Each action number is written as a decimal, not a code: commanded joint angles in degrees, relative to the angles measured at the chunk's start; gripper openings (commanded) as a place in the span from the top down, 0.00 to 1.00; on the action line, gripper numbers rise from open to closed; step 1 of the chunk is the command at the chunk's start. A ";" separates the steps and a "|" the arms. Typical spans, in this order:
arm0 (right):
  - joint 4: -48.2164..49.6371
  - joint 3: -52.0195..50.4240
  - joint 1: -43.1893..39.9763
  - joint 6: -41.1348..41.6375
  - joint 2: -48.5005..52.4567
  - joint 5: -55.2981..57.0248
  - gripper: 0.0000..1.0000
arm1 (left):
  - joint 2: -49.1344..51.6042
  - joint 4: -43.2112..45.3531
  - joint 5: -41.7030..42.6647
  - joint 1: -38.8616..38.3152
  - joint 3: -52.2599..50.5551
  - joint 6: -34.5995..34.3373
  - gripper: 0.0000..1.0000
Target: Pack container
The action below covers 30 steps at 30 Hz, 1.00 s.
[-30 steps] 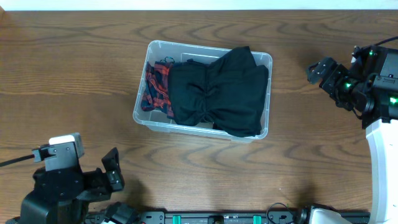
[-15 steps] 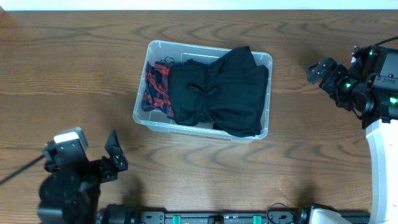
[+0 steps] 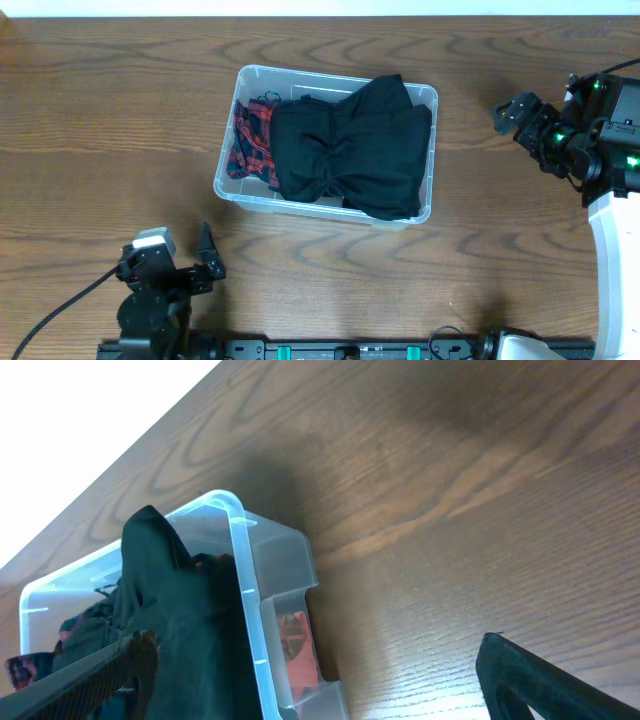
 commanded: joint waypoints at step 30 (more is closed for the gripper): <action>-0.02 0.15 -0.31 -0.39 0.04 -0.26 0.01 | -1.66 6.19 0.55 0.35 -14.91 0.76 0.02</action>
